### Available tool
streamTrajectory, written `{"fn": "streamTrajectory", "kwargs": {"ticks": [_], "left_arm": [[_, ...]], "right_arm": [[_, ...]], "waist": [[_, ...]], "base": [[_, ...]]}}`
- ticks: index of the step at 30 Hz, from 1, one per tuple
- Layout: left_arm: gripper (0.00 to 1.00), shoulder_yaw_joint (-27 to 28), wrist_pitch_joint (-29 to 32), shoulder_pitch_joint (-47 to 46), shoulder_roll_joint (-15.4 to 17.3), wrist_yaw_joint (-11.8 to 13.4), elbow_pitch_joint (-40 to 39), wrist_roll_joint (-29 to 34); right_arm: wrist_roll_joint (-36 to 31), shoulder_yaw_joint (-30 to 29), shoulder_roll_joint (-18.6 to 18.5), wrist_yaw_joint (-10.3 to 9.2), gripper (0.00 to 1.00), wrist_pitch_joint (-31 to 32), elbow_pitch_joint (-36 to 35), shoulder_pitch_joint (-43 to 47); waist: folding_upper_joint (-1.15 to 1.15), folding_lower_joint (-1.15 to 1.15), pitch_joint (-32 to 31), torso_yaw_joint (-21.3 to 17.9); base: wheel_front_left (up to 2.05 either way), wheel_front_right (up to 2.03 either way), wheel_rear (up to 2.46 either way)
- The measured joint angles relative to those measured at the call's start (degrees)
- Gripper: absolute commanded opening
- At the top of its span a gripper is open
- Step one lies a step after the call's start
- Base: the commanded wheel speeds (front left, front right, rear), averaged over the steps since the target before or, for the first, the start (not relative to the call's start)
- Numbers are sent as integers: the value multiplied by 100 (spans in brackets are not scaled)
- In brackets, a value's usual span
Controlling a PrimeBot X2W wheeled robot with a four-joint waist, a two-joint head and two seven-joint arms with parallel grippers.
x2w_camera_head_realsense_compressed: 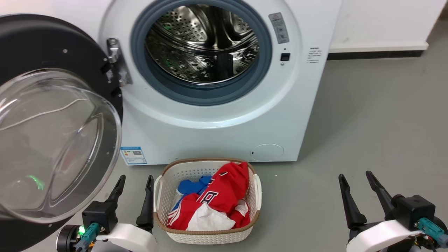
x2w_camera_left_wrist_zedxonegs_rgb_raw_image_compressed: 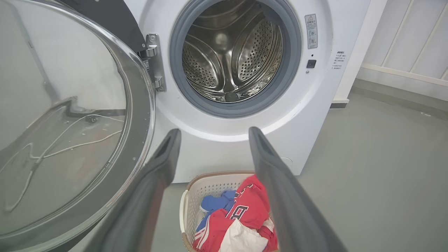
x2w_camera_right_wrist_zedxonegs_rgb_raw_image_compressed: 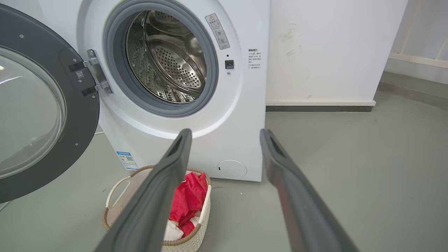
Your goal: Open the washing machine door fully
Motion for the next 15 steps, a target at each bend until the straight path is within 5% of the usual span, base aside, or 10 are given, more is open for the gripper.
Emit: {"fn": "streamTrajectory", "kwargs": {"ticks": [15], "left_arm": [[100,32,-175,-94,-13,86,201,-1]], "right_arm": [[84,8,-52,0,100,-174,257,-185]], "waist": [[0,0,90,-36]], "base": [[0,0,0]]}}
